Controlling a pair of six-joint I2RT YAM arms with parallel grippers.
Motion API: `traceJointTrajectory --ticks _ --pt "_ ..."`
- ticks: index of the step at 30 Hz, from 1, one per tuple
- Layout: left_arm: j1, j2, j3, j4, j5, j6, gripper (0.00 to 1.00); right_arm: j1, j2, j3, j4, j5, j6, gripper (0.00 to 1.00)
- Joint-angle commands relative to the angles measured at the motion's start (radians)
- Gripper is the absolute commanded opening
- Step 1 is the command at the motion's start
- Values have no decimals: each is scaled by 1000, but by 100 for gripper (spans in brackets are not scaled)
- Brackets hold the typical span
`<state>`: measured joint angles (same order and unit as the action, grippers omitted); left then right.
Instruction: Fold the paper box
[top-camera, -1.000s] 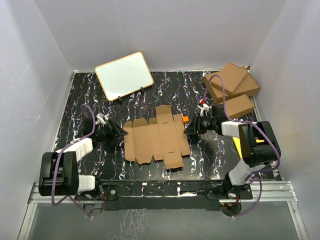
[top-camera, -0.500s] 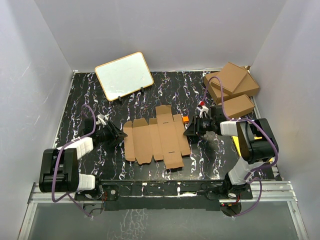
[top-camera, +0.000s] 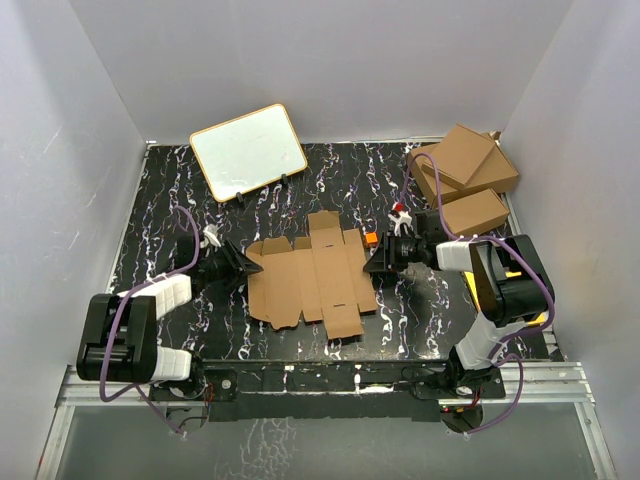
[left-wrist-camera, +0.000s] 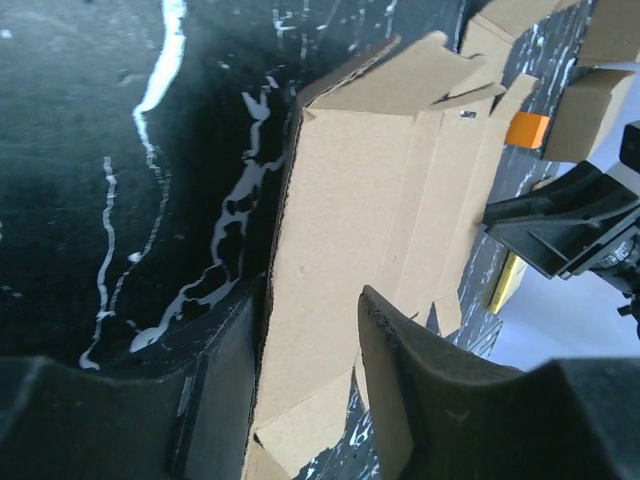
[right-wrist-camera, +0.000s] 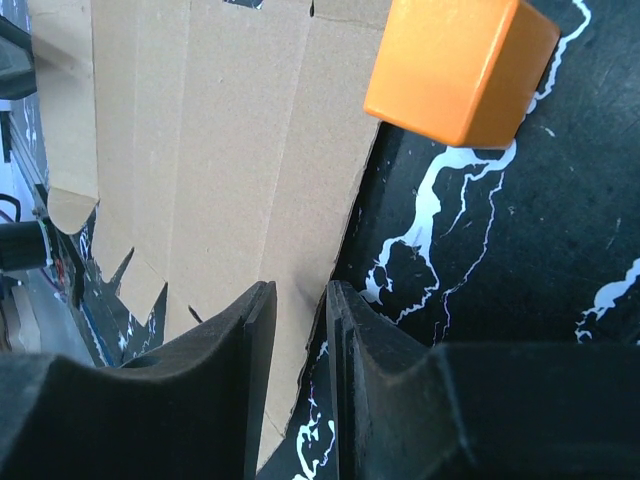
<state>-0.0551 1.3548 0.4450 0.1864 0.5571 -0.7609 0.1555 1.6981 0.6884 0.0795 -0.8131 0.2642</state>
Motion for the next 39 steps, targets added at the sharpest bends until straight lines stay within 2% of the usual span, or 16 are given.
traceJointTrajectory --ticks 1,8,15,20,23,29,32,34,39 --pt "-29 -27 8 67 38 -30 40 9 12 30 27 11 -12 32" --pt "-57 -21 30 15 -5 8 37 12 11 33 26 -5 -12 32" --pt "-106 -3 94 -111 -117 49 36 13 6 36 26 -17 -14 32" --pt "-118 -2 117 -159 -158 65 31 13 5 37 26 -24 -14 32" --pt "-121 -2 127 -177 -170 72 25 13 3 38 26 -30 -15 32" --pt "-123 -22 138 -185 -175 97 0 13 -6 48 15 -40 -32 33" --pt "-122 -57 150 -186 -173 136 0 12 -22 60 -3 -58 -64 34" --pt "-123 -86 165 -189 -176 173 0 8 -43 72 -14 -92 -95 35" --pt "-123 -170 212 -184 -187 310 0 -14 -99 119 -92 -314 -249 53"
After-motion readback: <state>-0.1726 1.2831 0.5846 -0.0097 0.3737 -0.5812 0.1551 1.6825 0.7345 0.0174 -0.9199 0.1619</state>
